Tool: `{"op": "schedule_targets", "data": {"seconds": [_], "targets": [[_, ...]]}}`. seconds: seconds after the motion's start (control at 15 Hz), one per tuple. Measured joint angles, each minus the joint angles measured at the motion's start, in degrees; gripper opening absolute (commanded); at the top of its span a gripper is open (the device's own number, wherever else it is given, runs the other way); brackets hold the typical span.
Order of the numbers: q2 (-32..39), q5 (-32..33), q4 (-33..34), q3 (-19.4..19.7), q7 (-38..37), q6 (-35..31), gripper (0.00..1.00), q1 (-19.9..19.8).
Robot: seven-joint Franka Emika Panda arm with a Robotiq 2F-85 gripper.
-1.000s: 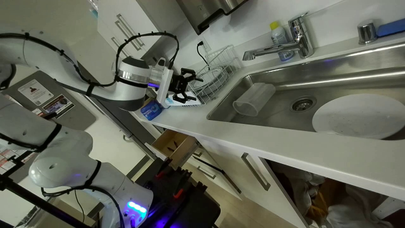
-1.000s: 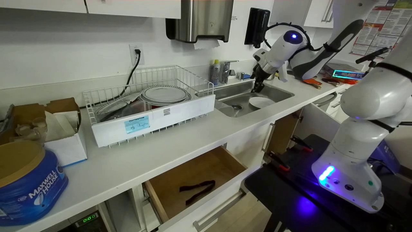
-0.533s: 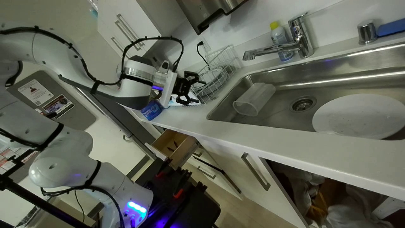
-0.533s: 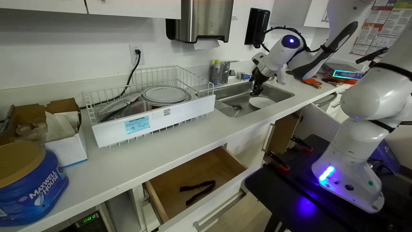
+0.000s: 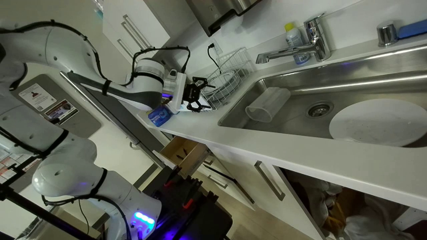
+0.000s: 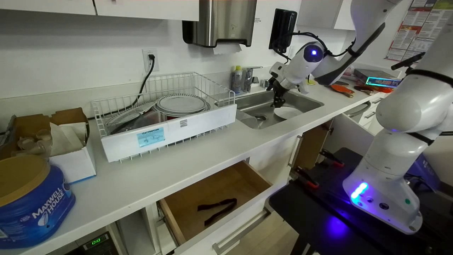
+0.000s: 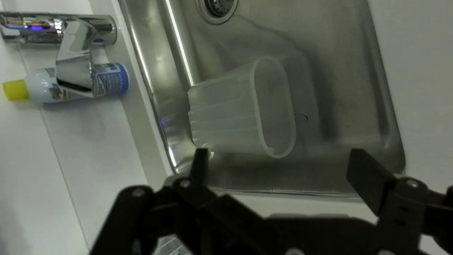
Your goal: Pick up the bowl in the sink and put it on the drying rack
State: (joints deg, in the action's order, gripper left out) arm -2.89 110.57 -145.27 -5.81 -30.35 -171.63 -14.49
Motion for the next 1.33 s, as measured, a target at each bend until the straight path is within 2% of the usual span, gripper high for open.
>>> {"op": "schedule_targets", "data": {"seconds": [0.33,0.67,0.87,1.33], "targets": [[8.7,16.4,4.3,-3.1,-17.0,7.5,1.00,3.3],[19.9,25.5,9.3,-3.7,-25.5,10.8,1.00,3.0],[24.3,26.7,11.5,-3.4,-26.4,11.1,1.00,2.3],[24.8,26.7,12.3,-3.4,-26.3,11.2,1.00,2.2]]}}
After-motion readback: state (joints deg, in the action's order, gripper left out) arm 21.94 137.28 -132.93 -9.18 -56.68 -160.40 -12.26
